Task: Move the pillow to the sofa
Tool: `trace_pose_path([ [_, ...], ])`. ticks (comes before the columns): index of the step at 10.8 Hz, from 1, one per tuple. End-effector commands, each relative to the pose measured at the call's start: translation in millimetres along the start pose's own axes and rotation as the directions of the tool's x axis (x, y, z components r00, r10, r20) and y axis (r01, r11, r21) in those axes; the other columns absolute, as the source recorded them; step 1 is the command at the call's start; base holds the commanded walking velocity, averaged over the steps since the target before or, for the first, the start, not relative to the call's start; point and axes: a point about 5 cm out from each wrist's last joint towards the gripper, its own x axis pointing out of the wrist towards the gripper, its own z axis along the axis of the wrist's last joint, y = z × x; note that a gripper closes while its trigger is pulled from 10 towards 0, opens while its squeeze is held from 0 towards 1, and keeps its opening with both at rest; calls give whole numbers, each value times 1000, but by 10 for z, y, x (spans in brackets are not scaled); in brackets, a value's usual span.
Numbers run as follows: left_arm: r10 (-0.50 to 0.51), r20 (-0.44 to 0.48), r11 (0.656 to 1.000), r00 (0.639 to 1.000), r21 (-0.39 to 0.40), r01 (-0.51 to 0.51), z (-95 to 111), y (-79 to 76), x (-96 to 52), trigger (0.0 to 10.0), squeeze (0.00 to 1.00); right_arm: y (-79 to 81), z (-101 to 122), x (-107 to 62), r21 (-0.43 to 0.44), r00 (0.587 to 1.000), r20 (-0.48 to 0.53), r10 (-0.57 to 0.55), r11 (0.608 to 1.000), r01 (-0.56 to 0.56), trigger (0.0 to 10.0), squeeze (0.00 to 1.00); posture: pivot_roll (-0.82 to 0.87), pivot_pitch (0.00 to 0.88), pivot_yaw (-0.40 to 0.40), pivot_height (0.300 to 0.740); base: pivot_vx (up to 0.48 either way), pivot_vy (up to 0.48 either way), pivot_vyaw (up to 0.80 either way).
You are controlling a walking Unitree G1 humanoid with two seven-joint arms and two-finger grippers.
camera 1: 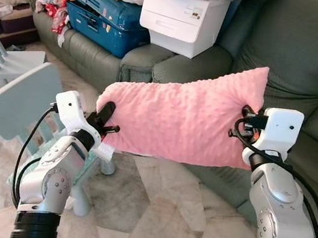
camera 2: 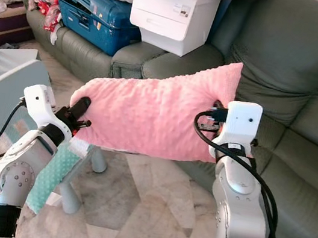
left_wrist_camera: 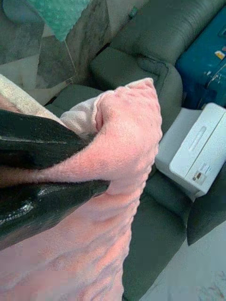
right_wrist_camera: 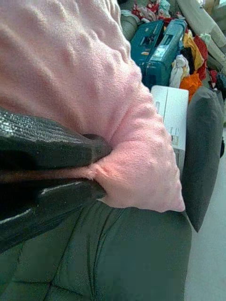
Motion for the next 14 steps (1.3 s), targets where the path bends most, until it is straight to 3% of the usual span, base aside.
trace_pose_path([
  [1,-34,21,999,999,10,34,69,-46,2,10000,0,-7,71,-3,-3,999,33,-3,1000,3,10000,0,-206,0,13,740,240,0,0],
  [2,-36,22,999,999,12,36,70,-46,2,10000,0,-6,73,-1,-4,999,35,-2,1000,2,10000,0,-206,0,13,740,244,0,-800],
  [9,-54,25,999,998,10,54,77,-56,-2,10000,0,4,85,-3,-5,999,44,6,1000,-6,10000,0,-205,0,12,740,312,0,0],
  [14,-56,18,998,998,8,56,71,-59,-6,10000,0,13,79,2,-3,999,41,7,1000,-7,10000,0,-204,0,14,740,323,0,-800],
])
